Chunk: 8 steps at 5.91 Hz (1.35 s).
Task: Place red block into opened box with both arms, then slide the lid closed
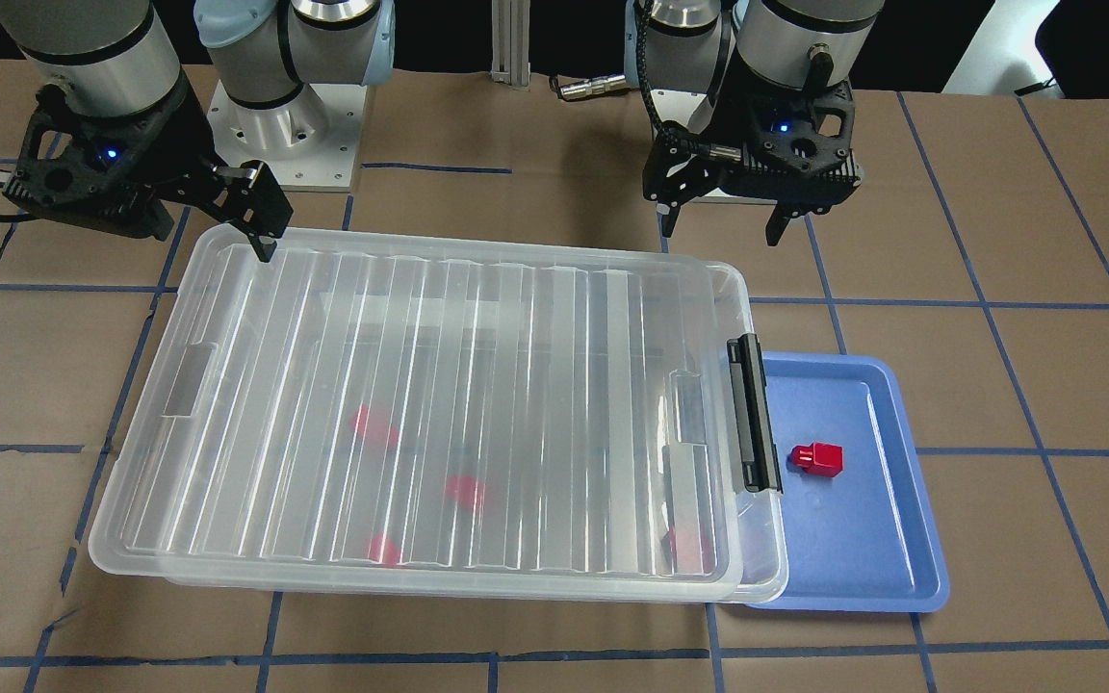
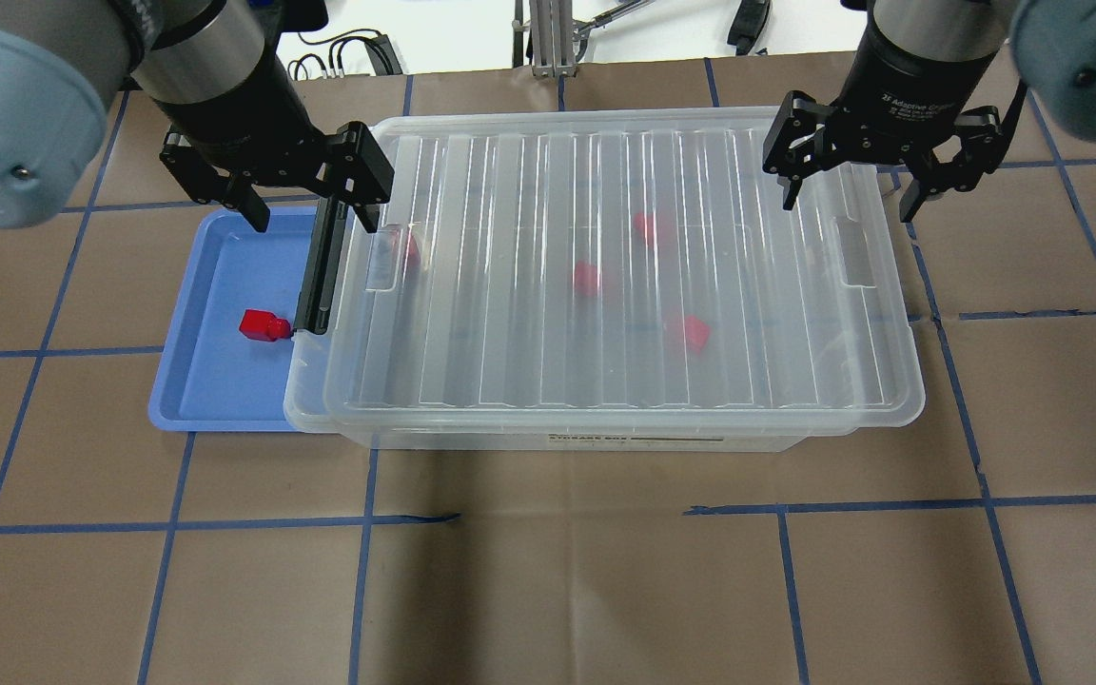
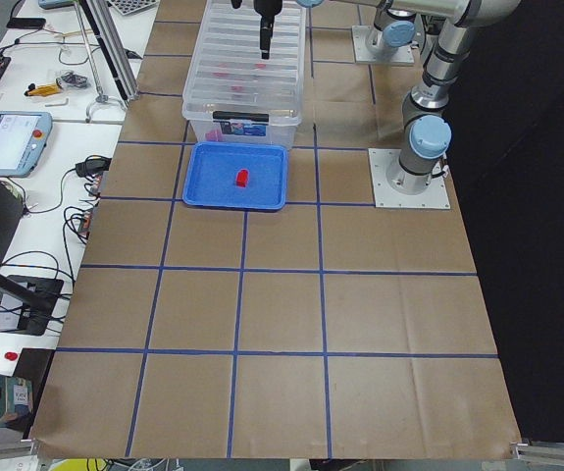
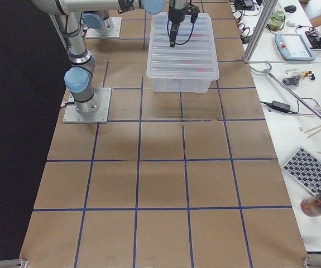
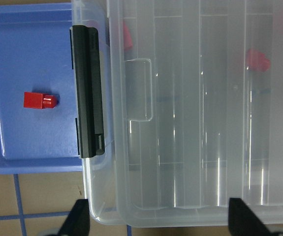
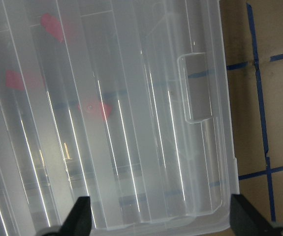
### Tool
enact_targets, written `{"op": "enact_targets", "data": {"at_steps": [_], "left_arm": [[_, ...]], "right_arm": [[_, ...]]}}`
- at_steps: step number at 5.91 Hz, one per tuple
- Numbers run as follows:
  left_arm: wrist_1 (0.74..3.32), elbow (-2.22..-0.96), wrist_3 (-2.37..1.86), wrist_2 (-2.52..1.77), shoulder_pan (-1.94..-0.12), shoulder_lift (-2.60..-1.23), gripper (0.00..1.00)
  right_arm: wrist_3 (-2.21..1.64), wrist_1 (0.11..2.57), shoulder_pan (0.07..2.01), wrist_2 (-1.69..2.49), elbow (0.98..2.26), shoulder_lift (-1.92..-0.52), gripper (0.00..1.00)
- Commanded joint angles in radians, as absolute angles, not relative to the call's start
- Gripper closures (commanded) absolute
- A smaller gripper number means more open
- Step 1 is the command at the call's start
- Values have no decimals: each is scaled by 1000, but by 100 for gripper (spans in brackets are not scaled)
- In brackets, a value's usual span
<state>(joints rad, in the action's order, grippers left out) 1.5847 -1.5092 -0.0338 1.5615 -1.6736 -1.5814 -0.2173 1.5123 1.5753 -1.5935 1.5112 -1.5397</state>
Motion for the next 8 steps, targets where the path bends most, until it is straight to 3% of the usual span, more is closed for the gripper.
{"op": "enact_targets", "data": {"at_steps": [1, 4, 7, 8], "left_arm": [[1585, -1512, -34, 1562, -1674, -1577, 1], [1585, -1512, -34, 1562, -1674, -1572, 1], [1585, -1516, -34, 1562, -1674, -1571, 1], [1585, -1517, -34, 1562, -1674, -1571, 1]], "right_arm": [[-125, 1532, 1534, -1601, 1512, -1534, 0], [49, 1604, 1353, -1598, 1555, -1505, 0], [113, 1887, 1319, -1592, 1800, -1499, 0], [114, 1935, 1322, -1591, 1827, -1497, 0]]}}
